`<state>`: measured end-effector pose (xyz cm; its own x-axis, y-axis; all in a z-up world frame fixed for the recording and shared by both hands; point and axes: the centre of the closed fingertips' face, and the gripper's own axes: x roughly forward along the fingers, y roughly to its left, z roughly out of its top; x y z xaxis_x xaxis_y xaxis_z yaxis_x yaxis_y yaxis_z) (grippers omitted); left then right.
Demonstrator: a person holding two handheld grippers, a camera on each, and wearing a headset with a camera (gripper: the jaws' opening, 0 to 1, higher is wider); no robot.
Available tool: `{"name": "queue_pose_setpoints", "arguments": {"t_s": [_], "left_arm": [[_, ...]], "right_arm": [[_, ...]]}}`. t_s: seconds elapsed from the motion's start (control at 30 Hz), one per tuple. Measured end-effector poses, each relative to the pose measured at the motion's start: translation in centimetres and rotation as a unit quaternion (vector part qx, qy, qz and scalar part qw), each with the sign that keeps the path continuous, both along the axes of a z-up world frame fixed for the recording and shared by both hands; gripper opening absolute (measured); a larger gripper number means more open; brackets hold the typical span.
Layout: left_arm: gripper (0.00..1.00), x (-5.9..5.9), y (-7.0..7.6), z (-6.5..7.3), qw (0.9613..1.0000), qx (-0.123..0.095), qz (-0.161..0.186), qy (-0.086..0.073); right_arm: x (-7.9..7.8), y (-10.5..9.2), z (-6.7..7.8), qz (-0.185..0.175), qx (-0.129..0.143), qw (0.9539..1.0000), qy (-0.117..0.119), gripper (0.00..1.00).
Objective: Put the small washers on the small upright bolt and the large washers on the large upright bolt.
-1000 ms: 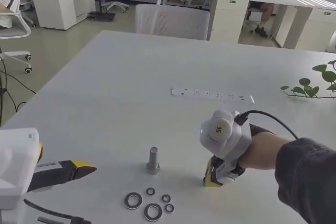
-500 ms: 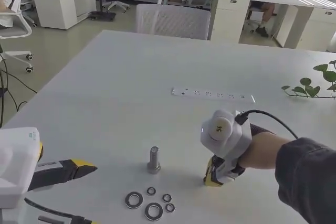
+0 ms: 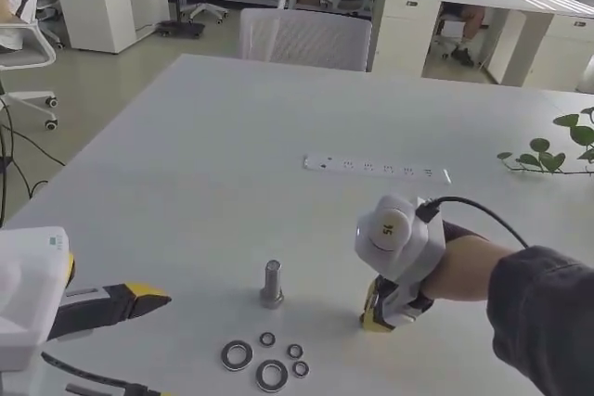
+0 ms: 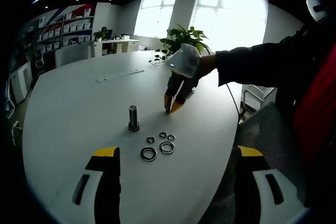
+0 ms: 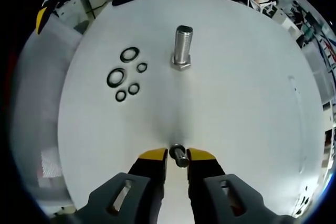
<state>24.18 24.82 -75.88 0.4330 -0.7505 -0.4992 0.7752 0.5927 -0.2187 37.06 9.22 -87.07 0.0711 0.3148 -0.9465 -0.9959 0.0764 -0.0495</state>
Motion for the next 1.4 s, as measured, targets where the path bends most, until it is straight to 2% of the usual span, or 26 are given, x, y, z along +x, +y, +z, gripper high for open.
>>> {"name": "queue_pose_setpoints", "arguments": {"t_s": [0.43,0.87,1.4], "left_arm": [[0.90,0.0,0.0,0.1,1.0000,0.000,0.000,-0.002],[0.90,0.0,-0.2,0.3,1.0000,-0.001,-0.003,-0.006],[0.90,0.1,-0.4,0.6,0.9999,-0.004,-0.005,-0.009]], "right_arm": [[-0.1,-0.1,0.1,-0.005,0.003,1.0000,0.003,0.21],[0.0,-0.4,0.8,-0.024,0.016,0.9996,0.002,0.33],[-0.1,-1.4,2.0,-0.038,0.023,0.9990,-0.007,0.36]]}}
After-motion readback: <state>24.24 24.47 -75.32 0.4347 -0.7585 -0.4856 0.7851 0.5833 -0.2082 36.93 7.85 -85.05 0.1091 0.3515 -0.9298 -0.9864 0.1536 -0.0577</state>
